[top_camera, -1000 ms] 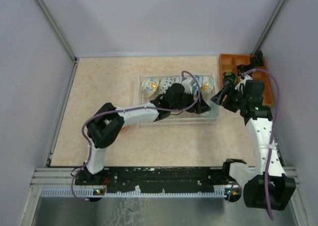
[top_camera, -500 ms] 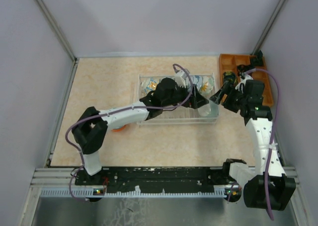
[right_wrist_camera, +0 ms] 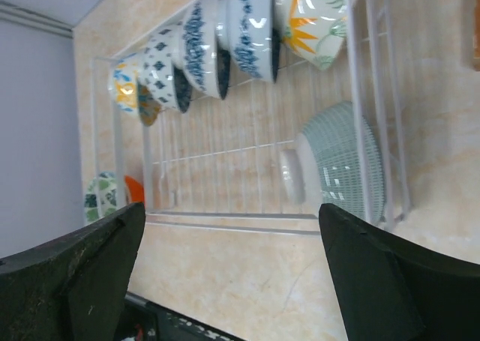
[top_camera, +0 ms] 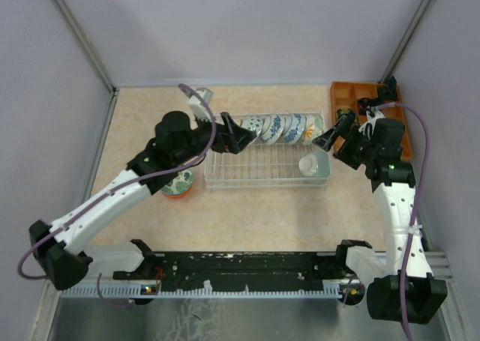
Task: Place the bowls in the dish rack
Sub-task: Adjust the bowl in the dish rack, then pick up the bowl from the center of the board.
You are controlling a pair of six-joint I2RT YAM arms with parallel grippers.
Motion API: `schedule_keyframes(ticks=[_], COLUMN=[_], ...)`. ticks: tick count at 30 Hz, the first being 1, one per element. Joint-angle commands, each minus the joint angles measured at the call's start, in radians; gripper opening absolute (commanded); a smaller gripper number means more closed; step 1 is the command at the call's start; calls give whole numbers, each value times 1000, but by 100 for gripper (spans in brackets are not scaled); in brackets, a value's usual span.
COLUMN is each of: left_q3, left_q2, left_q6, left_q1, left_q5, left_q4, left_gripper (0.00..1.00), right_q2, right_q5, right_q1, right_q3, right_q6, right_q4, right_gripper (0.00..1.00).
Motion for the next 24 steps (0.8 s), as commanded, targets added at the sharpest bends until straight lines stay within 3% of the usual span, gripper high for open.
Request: schedule_keyframes(ticks=[1, 11, 19, 24], left_q3=[-48, -119, -123, -112], left_q2=[-197, -510, -586, -763], left_q6=[26, -45, -99, -117], left_q1=[38, 50, 50, 50], left_q5=[-109, -256, -322, -375], left_q4=[-265, -508, -645, -672], left_gripper=[100, 100, 100, 100], right_q2=[-89, -47, 236, 426], right_q5=[-189, -338, -8, 176], right_q1=[0, 56, 573, 810], right_q3=[2, 76, 397, 554], right_q6=[68, 185, 59, -18], right_q4=[147, 237, 77, 7], right_gripper=[99, 99, 99, 97])
